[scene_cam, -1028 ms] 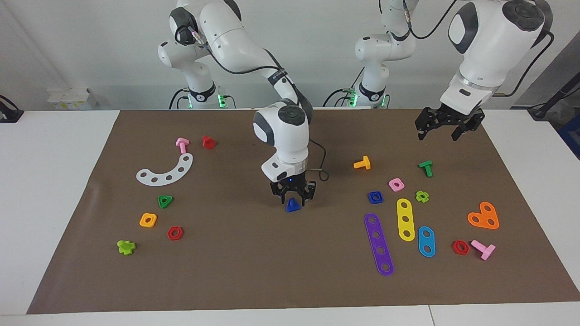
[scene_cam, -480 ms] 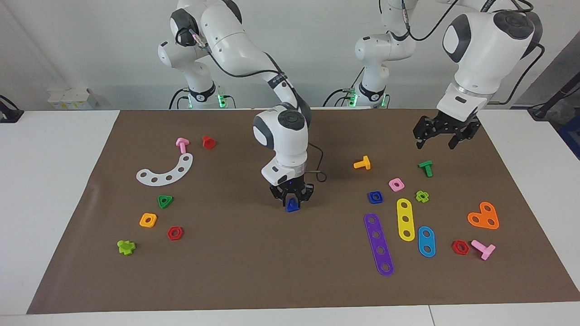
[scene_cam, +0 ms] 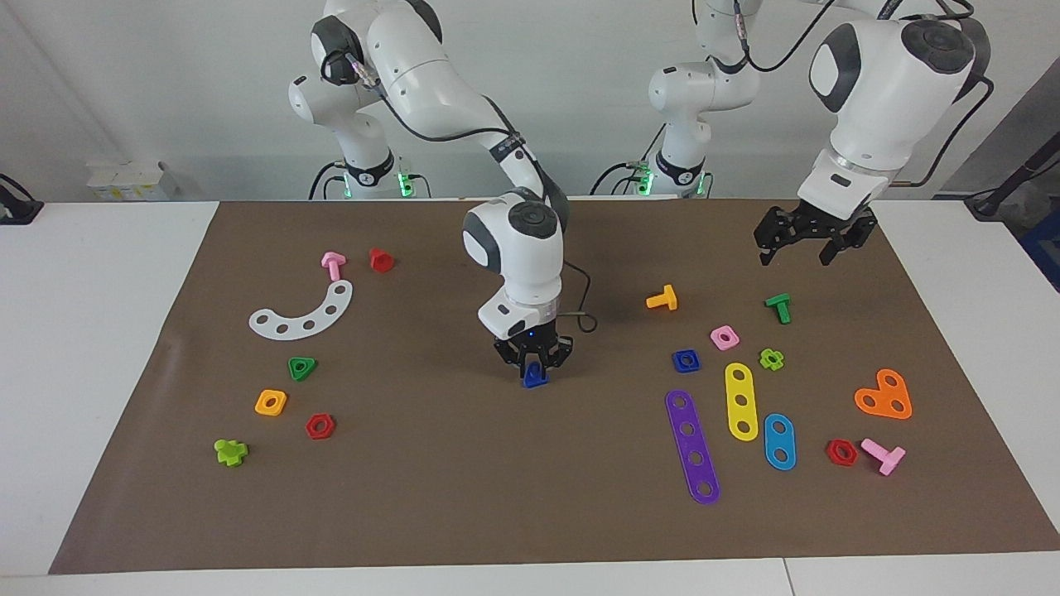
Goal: Unscrew and place screws in storage area
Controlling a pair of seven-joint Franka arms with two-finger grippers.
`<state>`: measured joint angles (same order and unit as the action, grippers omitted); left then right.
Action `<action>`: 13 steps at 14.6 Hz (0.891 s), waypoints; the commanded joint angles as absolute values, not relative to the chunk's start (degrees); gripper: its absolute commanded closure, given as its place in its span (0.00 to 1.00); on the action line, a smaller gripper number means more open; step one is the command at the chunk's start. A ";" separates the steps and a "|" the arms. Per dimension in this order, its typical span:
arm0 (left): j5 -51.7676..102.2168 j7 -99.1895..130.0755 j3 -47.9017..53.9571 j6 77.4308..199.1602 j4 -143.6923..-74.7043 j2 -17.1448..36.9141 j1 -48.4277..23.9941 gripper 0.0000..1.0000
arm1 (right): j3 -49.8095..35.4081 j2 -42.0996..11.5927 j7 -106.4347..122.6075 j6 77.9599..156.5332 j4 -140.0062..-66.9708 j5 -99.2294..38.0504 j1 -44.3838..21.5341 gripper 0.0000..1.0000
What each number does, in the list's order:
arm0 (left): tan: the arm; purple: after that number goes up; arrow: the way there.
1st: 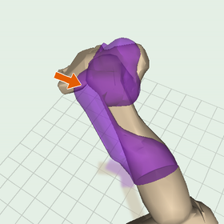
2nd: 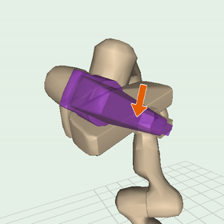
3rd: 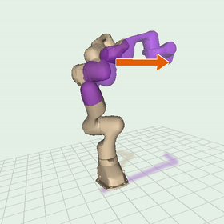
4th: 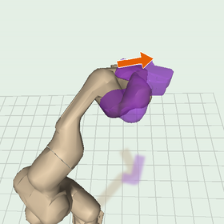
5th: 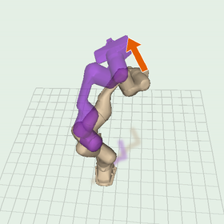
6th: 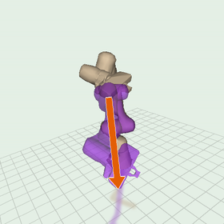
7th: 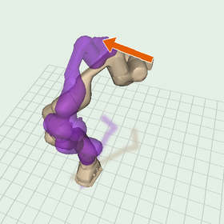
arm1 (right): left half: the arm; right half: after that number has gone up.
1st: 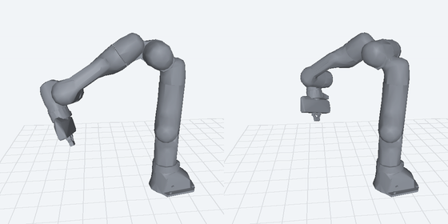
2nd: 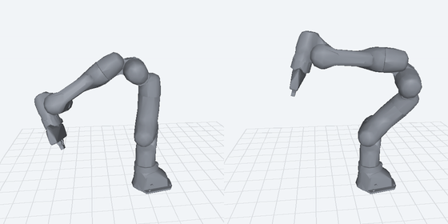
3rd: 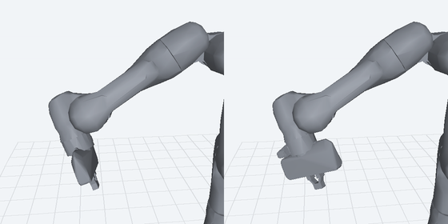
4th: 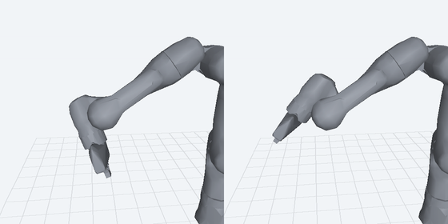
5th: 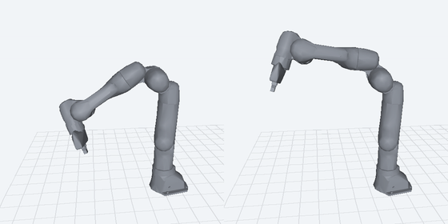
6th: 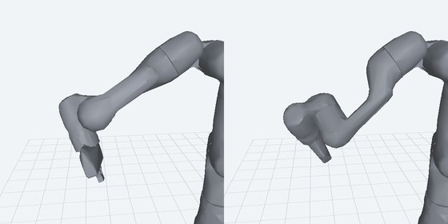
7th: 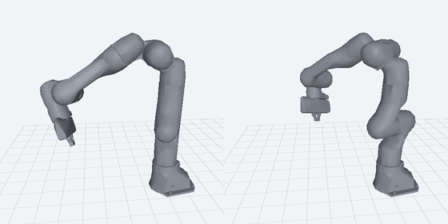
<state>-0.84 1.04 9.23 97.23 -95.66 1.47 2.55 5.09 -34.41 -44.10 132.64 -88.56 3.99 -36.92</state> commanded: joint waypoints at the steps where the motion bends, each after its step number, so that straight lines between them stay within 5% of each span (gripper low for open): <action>1: 0.09 1.32 9.05 95.54 -97.03 -0.35 2.64 0.00 | 4.83 -34.28 -42.89 133.42 -89.12 3.87 -36.56 0.61; 11: 0.35 1.32 8.61 85.79 -85.00 4.65 2.64 0.00 | 4.48 -34.28 -41.40 133.42 -89.12 3.69 -36.56 0.62; 13: 0.26 1.32 8.53 84.21 -81.40 6.32 2.72 0.00 | 4.48 -34.28 -40.78 133.50 -89.12 3.60 -36.48 0.71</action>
<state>-0.80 1.04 8.77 87.52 -87.06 2.93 2.56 4.91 -34.41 -42.87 132.64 -88.59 3.97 -37.04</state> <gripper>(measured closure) 0.000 0.648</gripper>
